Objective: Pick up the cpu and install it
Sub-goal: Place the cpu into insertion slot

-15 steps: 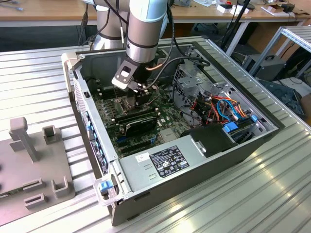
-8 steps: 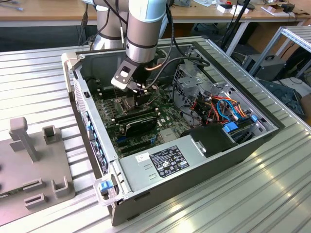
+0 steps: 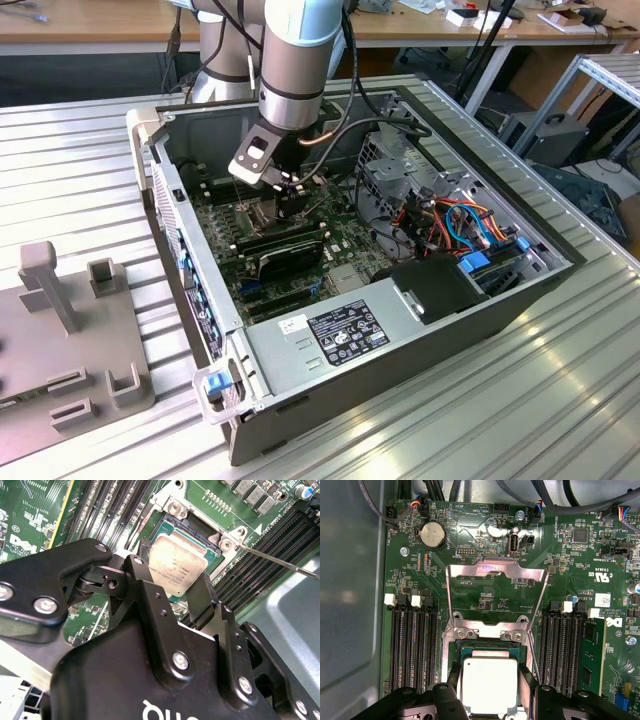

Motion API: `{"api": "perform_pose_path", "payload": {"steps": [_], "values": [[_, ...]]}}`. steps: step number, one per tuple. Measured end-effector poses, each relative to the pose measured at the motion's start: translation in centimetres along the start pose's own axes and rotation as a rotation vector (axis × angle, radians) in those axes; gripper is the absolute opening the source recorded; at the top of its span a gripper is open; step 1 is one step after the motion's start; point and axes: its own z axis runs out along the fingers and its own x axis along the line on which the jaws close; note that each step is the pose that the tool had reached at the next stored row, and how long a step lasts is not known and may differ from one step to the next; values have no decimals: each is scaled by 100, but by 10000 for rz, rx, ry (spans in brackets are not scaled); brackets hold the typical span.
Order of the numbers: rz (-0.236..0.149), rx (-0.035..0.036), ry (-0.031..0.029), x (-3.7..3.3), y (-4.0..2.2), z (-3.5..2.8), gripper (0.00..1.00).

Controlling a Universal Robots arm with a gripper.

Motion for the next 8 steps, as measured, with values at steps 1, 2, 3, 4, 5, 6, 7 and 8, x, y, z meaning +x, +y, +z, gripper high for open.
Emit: {"api": "perform_pose_path", "payload": {"steps": [1, 2, 3, 4, 5, 6, 7, 8], "values": [[2, -1, 1, 0, 0, 1, 54], [2, -1, 5, 0, 0, 2, 54], [3, -2, 8, 0, 0, 6, 54], [5, -1, 10, 0, 0, 10, 54], [12, -2, 17, 0, -1, 17, 54], [17, -1, 20, 0, -1, 20, 54], [22, -1, 20, 0, -1, 22, 54], [30, -1, 22, 0, -1, 27, 54]]}}
